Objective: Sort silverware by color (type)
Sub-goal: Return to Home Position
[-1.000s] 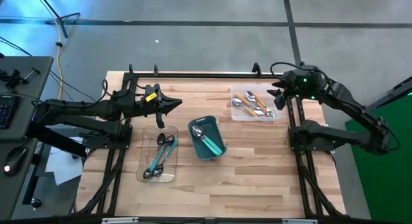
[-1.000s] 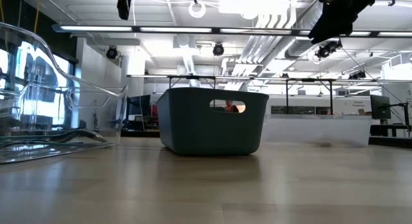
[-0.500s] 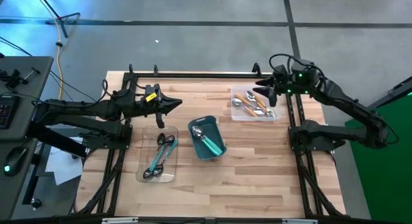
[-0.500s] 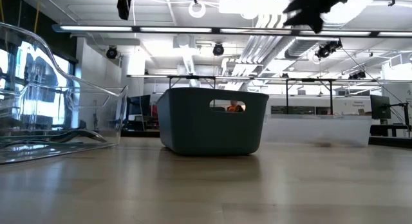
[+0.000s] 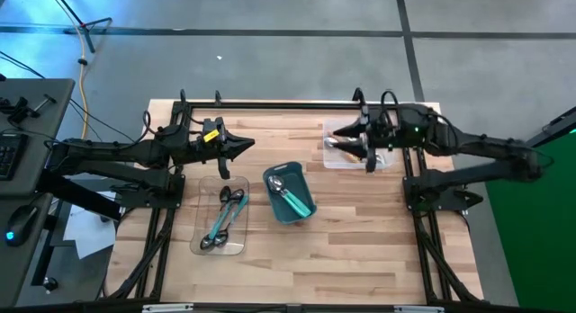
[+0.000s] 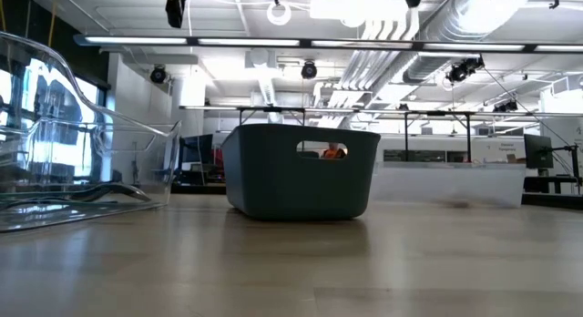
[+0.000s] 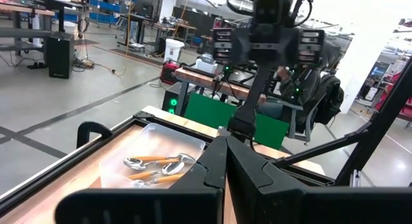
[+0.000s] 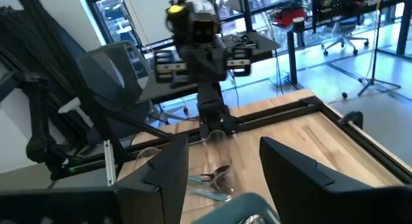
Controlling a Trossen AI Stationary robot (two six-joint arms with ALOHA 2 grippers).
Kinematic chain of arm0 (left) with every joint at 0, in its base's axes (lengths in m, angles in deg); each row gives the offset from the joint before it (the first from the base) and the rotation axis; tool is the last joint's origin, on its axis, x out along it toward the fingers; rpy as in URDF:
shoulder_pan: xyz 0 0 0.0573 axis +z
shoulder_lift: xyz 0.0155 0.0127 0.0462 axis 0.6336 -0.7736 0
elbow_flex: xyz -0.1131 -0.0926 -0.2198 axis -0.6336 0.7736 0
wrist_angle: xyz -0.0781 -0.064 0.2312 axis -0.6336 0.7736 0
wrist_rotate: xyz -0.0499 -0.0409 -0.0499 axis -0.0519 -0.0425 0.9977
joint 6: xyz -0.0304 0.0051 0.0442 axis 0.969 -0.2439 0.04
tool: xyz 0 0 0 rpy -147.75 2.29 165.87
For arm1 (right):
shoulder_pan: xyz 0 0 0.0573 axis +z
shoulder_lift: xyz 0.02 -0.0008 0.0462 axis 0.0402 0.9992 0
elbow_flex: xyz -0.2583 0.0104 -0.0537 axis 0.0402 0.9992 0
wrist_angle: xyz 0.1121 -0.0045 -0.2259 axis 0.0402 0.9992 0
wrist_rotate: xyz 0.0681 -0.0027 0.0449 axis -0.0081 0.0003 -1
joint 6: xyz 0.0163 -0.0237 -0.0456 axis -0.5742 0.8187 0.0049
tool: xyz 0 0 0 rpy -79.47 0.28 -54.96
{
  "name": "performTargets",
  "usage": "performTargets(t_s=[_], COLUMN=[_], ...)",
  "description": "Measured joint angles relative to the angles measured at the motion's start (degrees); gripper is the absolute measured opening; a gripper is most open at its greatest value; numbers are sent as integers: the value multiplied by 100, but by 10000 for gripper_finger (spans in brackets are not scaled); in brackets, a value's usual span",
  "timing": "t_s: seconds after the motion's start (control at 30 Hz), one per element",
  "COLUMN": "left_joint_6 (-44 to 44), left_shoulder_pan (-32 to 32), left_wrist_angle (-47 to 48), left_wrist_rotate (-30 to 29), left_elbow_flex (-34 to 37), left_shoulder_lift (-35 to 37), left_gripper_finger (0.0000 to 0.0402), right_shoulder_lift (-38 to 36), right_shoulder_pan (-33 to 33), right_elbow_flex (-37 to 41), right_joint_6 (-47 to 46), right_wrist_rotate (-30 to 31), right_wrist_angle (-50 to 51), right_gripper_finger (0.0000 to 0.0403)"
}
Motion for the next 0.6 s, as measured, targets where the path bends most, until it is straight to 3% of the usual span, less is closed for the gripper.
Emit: performTargets(t_s=[0.3, 0.47, 0.6], left_joint_6=[0, 2, -85], left_shoulder_pan=[0, 1, 0], left_wrist_angle=[-30, -42, -324], left_wrist_rotate=[0, 120, 636], left_elbow_flex=[0, 0, -2], left_shoulder_lift=[1, 0, 2], left_gripper_finger=[0, 0, 0], right_shoulder_lift=[-2, -2, -2], right_shoulder_pan=[898, 884, 884], right_elbow_flex=[0, 0, 0], right_joint_6=[457, 493, 635], right_wrist_rotate=[1118, 1221, 1233], right_wrist_angle=[-221, -219, -219], right_gripper_finger=[177, 177, 177])
